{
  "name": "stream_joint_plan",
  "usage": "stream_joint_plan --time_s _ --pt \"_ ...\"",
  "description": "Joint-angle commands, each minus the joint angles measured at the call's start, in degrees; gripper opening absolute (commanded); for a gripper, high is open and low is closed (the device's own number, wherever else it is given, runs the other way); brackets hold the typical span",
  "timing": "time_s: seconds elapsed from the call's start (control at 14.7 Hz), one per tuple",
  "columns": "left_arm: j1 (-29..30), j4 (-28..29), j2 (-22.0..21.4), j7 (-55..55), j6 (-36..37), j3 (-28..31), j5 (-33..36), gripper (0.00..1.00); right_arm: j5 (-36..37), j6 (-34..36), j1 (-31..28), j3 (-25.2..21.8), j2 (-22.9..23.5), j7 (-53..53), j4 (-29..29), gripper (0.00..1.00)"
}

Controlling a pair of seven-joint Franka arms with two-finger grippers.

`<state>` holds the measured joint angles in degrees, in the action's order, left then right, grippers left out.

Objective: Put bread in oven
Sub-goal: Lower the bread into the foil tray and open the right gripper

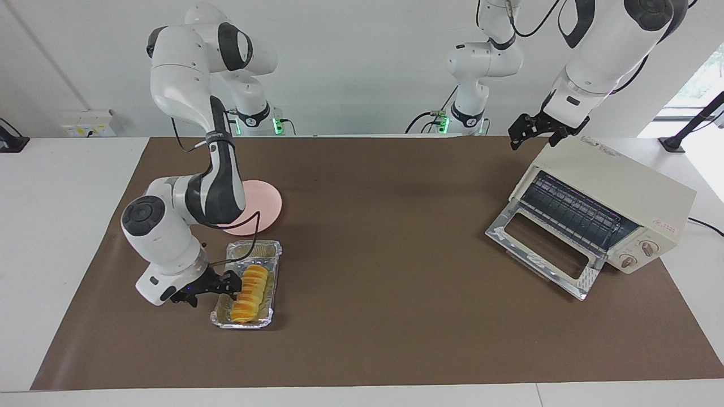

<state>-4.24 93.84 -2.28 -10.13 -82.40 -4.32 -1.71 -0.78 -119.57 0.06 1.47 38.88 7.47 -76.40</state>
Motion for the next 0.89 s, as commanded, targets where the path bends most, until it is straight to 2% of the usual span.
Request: stream_joint_plan --time_s 0.0,0.07,0.14,0.2,0.27,0.34,0.82 --pt "0.55 0.56 -0.97 0.02 0.58 -0.51 0.83 1.0 -0.1 -2.76 0.11 0.37 -0.99 1.14 -3.48 0.95" --pt "0.55 0.56 -0.97 0.11 0.58 -0.51 0.83 1.0 -0.01 -4.16 0.12 0.37 -1.61 1.23 -5.32 0.94" --pt "0.55 0.56 -0.97 0.11 0.58 -0.51 0.83 1.0 0.08 -5.92 0.2 0.29 -2.39 1.32 -7.86 0.88" --pt "0.55 0.56 -0.97 0.11 0.58 -0.51 0.83 1.0 0.25 -6.72 0.12 0.29 -2.84 1.41 -9.11 0.7" --pt "0.55 0.56 -0.97 0.11 0.58 -0.51 0.83 1.0 0.43 -6.64 0.2 0.29 -2.84 1.67 -9.21 0.39" --pt "0.55 0.56 -0.97 0.11 0.58 -0.51 0.83 1.0 0.43 -6.64 0.29 0.29 -2.84 1.67 -9.21 0.02" --pt "0.55 0.56 -0.97 0.11 0.58 -0.51 0.83 1.0 0.08 -6.64 0.73 0.37 -2.84 0.97 -8.86 0.0"
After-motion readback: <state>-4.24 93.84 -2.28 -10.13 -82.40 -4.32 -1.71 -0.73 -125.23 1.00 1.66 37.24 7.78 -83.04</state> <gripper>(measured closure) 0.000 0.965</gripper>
